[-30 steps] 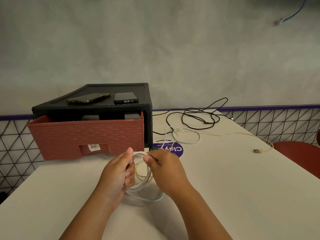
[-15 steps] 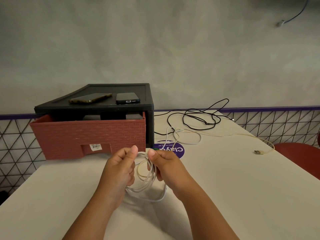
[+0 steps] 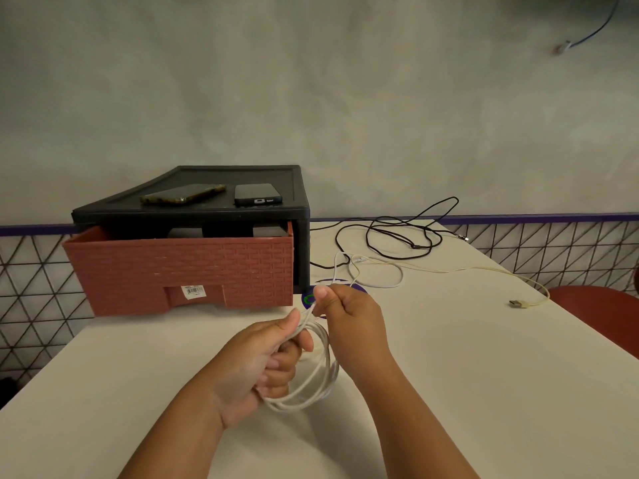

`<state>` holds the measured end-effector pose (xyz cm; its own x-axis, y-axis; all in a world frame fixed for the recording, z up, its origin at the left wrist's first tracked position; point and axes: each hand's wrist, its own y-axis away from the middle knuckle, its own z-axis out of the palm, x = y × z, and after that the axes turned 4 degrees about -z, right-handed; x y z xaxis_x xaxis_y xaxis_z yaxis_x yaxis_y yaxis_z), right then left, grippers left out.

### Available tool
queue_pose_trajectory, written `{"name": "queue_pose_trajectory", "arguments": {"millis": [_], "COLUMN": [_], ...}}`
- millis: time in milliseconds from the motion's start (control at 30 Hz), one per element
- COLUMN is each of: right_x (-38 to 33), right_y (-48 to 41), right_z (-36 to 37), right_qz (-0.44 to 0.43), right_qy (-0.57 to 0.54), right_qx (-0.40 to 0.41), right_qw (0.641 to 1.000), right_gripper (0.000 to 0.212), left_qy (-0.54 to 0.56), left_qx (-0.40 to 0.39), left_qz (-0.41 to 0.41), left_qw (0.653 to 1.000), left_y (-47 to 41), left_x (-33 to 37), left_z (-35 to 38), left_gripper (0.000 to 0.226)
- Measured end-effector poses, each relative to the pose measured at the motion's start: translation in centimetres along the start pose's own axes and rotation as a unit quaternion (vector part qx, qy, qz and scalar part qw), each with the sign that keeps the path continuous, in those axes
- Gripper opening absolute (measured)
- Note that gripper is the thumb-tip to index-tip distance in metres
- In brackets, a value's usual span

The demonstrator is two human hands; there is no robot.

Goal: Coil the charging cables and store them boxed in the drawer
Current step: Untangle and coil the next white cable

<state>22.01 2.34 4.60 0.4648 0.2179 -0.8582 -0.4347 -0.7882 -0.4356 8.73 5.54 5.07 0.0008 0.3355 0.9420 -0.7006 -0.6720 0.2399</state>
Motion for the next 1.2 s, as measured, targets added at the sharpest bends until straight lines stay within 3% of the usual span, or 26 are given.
{"name": "queue_pose_trajectory", "arguments": {"millis": [100,200,400,633,800,900,967,1033,1133,1200], "right_x": [-0.1,-0.2,-0.3,-1.0,-1.3,-1.1,-0.8,-0.5,-0.4,-0.4], "right_y": [0.0,-0.1,-0.3,0.2,0.2,0.5,0.8,1.1,1.1,0.8], "right_z": [-0.1,0.0,0.1,0.4,0.8,1.1,1.5,1.9,1.9,1.6], "right_qz": [-0.003,0.012,0.119,0.184,0.201,0.162,0.077,-0.008,-0.035,-0.014], "right_qy": [-0.007,-0.017,-0.131,-0.259,-0.273,-0.21,-0.049,0.078,0.114,0.089], "right_qx": [0.02,0.026,0.012,0.003,-0.033,-0.079,-0.107,-0.121,-0.117,-0.108], "right_qw": [1.0,0.999,0.984,0.948,0.94,0.961,0.99,0.99,0.986,0.99], "right_gripper": [0.038,0.037,0.042,0.027,0.034,0.033,0.034,0.035,0.035,0.049], "left_qy": [0.041,0.061,0.092,0.09,0.086,0.05,0.044,0.035,0.019,0.023], "left_qx": [-0.057,-0.065,0.032,0.114,0.17,0.203,0.218,0.224,0.229,0.224], "left_qz": [-0.05,-0.051,0.078,0.137,0.177,0.192,0.196,0.203,0.208,0.2], "left_qw": [0.996,0.995,0.992,0.98,0.965,0.959,0.955,0.952,0.951,0.954], "left_y": [0.3,0.4,-0.8,-1.5,-1.9,-2.2,-2.4,-2.5,-2.6,-2.6], "left_x": [0.2,0.2,-0.3,-0.9,-0.9,-1.2,-1.4,-1.5,-1.6,-1.5], "left_z": [0.1,0.3,1.1,1.4,1.4,1.3,1.3,1.2,1.2,1.3], "left_gripper": [0.035,0.034,0.035,0.031,0.03,0.029,0.03,0.031,0.03,0.03]}}
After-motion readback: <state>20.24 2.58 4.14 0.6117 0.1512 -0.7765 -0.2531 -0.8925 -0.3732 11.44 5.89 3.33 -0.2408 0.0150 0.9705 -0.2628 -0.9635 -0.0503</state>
